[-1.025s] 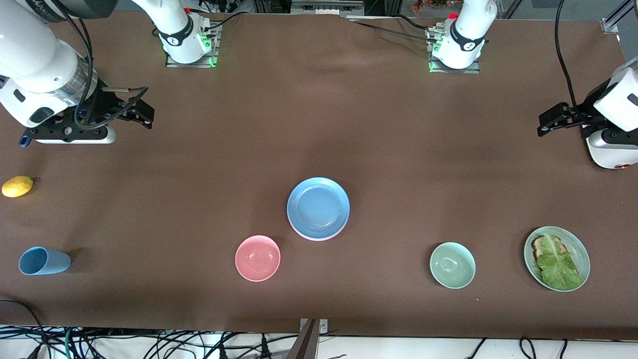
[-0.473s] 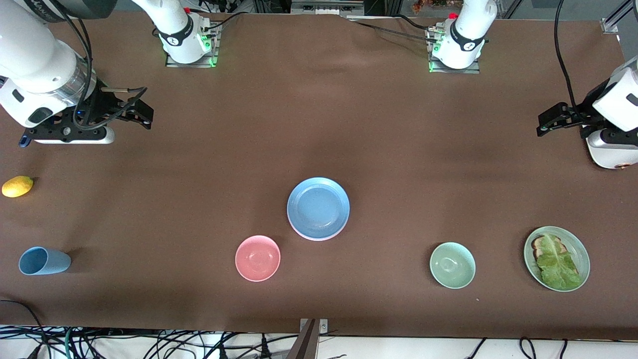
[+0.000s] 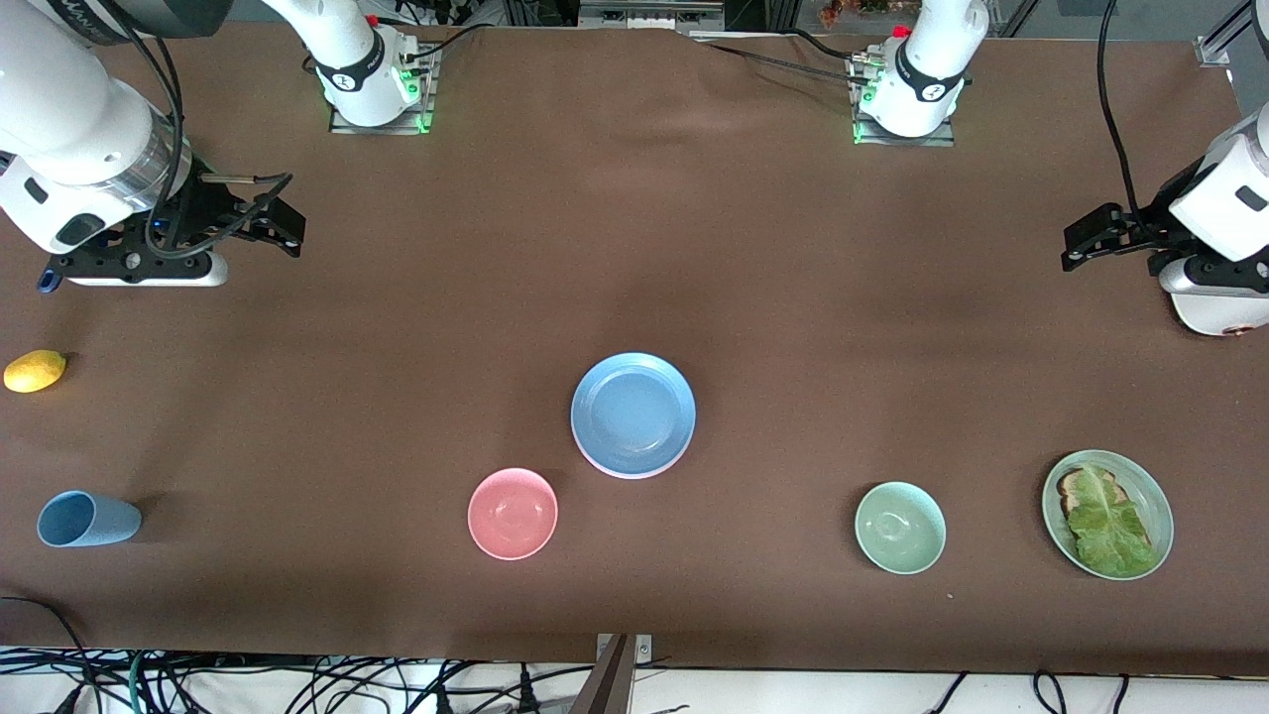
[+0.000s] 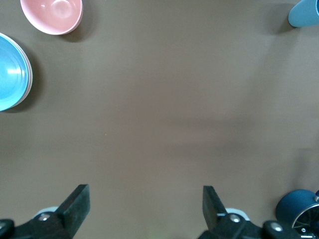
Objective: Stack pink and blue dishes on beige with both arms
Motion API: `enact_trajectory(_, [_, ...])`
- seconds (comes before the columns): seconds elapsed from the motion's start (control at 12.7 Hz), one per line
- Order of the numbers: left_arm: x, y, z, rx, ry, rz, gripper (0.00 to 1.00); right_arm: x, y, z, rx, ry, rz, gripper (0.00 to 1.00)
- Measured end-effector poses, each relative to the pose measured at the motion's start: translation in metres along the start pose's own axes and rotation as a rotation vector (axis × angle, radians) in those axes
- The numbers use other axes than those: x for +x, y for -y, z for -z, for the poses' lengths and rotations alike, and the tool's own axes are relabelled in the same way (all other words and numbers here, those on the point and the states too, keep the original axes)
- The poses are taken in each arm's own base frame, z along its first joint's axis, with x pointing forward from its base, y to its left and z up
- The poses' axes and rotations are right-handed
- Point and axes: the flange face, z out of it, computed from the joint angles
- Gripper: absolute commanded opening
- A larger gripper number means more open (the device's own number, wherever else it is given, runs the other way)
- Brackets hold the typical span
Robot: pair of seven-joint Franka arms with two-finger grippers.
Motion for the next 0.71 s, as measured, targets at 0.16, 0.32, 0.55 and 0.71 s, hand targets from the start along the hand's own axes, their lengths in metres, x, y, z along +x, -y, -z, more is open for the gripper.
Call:
enact_trajectory(0.16, [0.0000,0.0010,0.0000,0.013,0.000,-0.001,1.00,0.0000,-0.0001,0.0000,0.000,0.000,0.000,1.00])
enact_trajectory(0.32, [0.0000,0.0013,0.0000,0.016,0.000,-0.001,1.00,0.0000,-0.0002,0.0000,0.000,0.000,0.000,1.00])
enact_trajectory(0.55, [0.0000,0.0013,0.0000,0.017,0.000,-0.001,1.00,-0.0002,0.0002,-0.0001,0.000,0.001,0.000,1.00])
enact_trajectory(0.71, [0.0000,0.0014,0.0000,0.017,0.000,-0.001,1.00,-0.0005,0.0005,-0.0003,-0.001,0.004,0.001,1.00])
